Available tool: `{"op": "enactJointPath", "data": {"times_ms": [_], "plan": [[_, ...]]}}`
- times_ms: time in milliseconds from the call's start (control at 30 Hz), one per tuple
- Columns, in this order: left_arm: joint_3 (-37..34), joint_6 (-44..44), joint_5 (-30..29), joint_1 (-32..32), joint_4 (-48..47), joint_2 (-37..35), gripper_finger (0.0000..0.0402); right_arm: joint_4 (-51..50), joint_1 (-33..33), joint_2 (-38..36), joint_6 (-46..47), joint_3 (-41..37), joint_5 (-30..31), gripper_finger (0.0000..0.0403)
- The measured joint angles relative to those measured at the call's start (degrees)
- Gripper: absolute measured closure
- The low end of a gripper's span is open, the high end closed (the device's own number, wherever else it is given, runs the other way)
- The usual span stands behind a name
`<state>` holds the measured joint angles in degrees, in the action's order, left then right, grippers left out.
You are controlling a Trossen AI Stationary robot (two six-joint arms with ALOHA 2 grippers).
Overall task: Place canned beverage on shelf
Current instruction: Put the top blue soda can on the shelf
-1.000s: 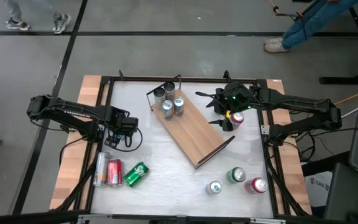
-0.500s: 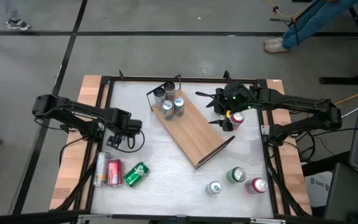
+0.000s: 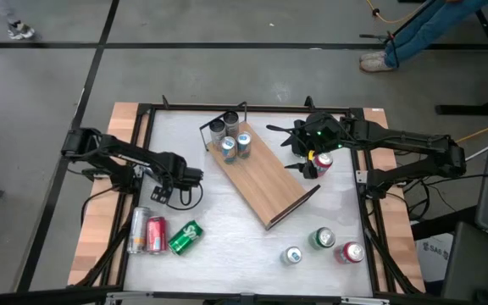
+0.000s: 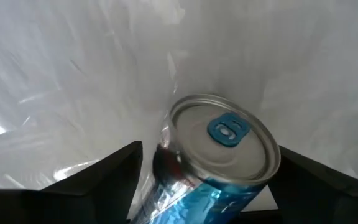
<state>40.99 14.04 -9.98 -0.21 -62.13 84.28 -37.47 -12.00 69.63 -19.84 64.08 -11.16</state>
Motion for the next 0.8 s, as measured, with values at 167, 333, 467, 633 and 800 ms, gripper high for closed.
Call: {"op": "enactJointPath", "data": {"times_ms": [167, 333, 467, 633, 800], "plan": [[0.0, -0.2, -0.2, 0.0, 0.4, 0.6, 0.0141, 0.0, 0.0, 0.0, 0.0, 0.0, 0.0, 0.0061], [0.4, -2.8, -2.0, 0.0, 1.4, 0.6, 0.0180, 0.0, 0.0, 0.0, 0.0, 0.0, 0.0, 0.0061], [1.7, -8.8, -3.0, 0.0, 5.7, 0.4, 0.0185, 0.0, 0.0, 0.0, 0.0, 0.0, 0.0, 0.0061], [2.9, -18.9, -3.4, 0.0, 11.2, -0.6, 0.0185, 0.0, 0.0, 0.0, 0.0, 0.0, 0.0, 0.0061], [4.8, -25.2, -5.6, -0.4, 16.8, -1.8, 0.0184, 0.0, 0.0, 0.0, 0.0, 0.0, 0.0, 0.0061]]}}
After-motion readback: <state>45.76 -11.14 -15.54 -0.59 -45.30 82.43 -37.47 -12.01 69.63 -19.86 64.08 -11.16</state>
